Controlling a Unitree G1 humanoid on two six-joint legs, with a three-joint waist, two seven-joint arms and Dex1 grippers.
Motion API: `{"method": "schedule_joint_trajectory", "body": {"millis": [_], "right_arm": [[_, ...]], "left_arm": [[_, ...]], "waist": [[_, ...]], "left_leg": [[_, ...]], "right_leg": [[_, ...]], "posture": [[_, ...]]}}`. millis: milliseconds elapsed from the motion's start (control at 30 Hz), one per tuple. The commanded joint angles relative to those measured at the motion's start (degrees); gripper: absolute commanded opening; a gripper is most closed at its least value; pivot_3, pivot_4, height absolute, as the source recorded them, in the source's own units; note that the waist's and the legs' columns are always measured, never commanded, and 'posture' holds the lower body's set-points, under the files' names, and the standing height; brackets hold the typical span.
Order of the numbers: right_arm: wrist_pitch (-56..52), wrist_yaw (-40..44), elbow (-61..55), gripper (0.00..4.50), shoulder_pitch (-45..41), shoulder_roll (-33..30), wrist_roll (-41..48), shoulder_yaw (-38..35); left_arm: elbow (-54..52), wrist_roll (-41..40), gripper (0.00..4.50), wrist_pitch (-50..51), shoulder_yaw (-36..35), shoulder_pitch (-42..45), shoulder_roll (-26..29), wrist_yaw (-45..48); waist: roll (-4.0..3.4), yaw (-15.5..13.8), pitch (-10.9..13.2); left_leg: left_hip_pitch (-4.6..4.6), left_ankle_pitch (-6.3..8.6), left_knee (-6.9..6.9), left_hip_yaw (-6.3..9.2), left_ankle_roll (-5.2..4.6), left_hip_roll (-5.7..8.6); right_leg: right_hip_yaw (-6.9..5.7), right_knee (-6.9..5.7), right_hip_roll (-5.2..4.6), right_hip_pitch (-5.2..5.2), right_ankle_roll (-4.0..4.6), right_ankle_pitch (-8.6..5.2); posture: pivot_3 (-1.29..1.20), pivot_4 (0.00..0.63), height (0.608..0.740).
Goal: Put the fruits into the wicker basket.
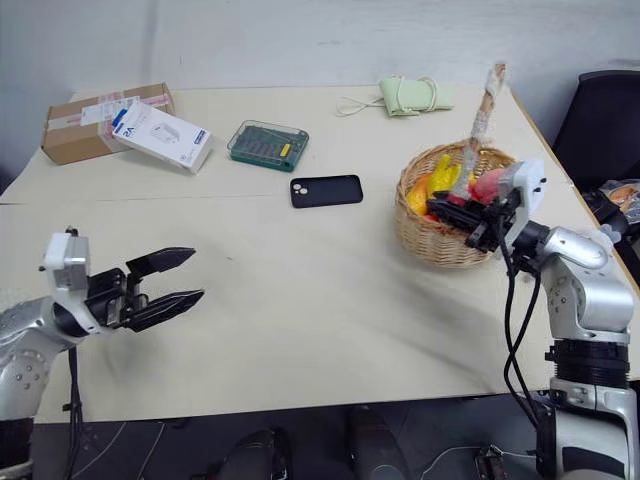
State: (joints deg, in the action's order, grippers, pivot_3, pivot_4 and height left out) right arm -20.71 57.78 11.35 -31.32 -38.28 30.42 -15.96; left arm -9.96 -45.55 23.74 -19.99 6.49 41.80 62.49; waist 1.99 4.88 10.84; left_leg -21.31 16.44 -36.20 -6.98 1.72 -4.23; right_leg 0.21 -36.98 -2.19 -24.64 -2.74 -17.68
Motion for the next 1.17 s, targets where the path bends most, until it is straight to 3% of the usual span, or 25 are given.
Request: {"method": "schedule_joint_trajectory", "body": {"millis": [33,100,367,400,533,667,800,967,1167], "right_arm": [[0.75,1.03,1.06,1.05,-0.47,-2.05,0.91,-2.12],[1.43,1.28,0.74,1.56,0.05,-2.39,0.79,-2.20],[-0.58,4.36,-11.15,4.34,14.14,-12.06,1.70,-8.82],[-0.51,5.66,-12.00,4.47,16.92,-14.17,1.13,-10.30],[6.01,11.84,-13.58,4.47,26.13,-20.18,-2.62,-13.79],[11.52,17.90,-18.19,4.47,33.28,-20.31,-4.23,-9.20],[15.46,16.12,-20.65,4.47,29.20,-12.10,-5.42,1.87],[33.64,15.43,-8.15,4.47,22.53,-3.65,-15.42,11.52],[41.29,11.07,1.79,4.47,15.93,3.16,-18.40,15.60]], "left_arm": [[-0.21,0.68,4.50,-0.07,-0.79,-0.42,1.76,1.45],[-0.03,0.92,4.50,-0.18,-1.21,-1.17,2.34,2.22],[3.46,3.67,4.50,-3.01,-1.99,-3.79,3.17,4.59],[3.85,4.40,4.50,-3.63,-1.84,-4.10,3.22,5.00],[4.49,6.11,4.50,-5.27,-2.54,-4.44,3.81,5.58],[4.45,12.58,4.50,-12.17,-0.41,-9.11,5.52,9.55],[2.69,16.07,4.50,-16.86,-0.16,-13.88,3.01,6.45],[-1.48,21.04,4.50,-20.92,1.17,-18.32,0.02,1.68],[-3.27,24.64,4.50,-26.41,2.39,-20.94,-1.10,-0.64]], "waist": [[0.00,-0.02,0.00],[0.00,-0.04,0.00],[-0.07,-1.46,0.04],[-0.07,-1.63,0.04],[-0.06,-1.90,0.04],[0.00,-1.46,0.00],[0.04,-0.10,0.02],[0.09,-0.43,0.06],[0.10,-0.70,0.06]], "left_leg": [[0.02,0.00,-0.01,-0.02,0.00,-0.05],[0.03,0.00,-0.04,-0.04,0.00,-0.11],[0.00,0.01,-0.01,-0.06,0.01,-0.07],[0.01,0.03,-0.01,-0.06,-0.02,-0.04],[0.08,0.09,-0.05,-0.06,-0.13,0.03],[0.14,0.10,-0.07,-0.04,-0.16,0.11],[0.25,0.09,-0.03,-0.07,-0.12,-0.02],[0.19,-0.01,-0.19,0.00,-0.18,0.06],[0.17,0.00,-0.22,-0.01,-0.28,0.15]], "right_leg": [[0.02,-0.01,-0.01,0.01,-0.01,0.00],[0.04,-0.02,-0.01,0.02,-0.02,0.01],[0.05,0.06,-0.05,0.01,-0.08,-0.03],[0.05,0.07,-0.07,0.03,-0.09,-0.03],[0.04,0.13,-0.12,0.14,-0.12,-0.03],[0.03,0.13,-0.08,0.20,-0.15,-0.01],[0.14,0.06,-0.07,0.21,-0.15,-0.01],[0.12,-0.03,-0.13,0.21,-0.16,0.05],[0.12,-0.04,-0.26,0.21,-0.17,0.07]], "posture": [[0.00,0.150,0.740],[0.00,0.150,0.740],[0.00,0.150,0.740],[0.00,0.150,0.740],[0.00,0.150,0.740],[0.00,0.150,0.740],[0.00,0.150,0.740],[0.00,0.150,0.740],[0.00,0.150,0.740]]}}
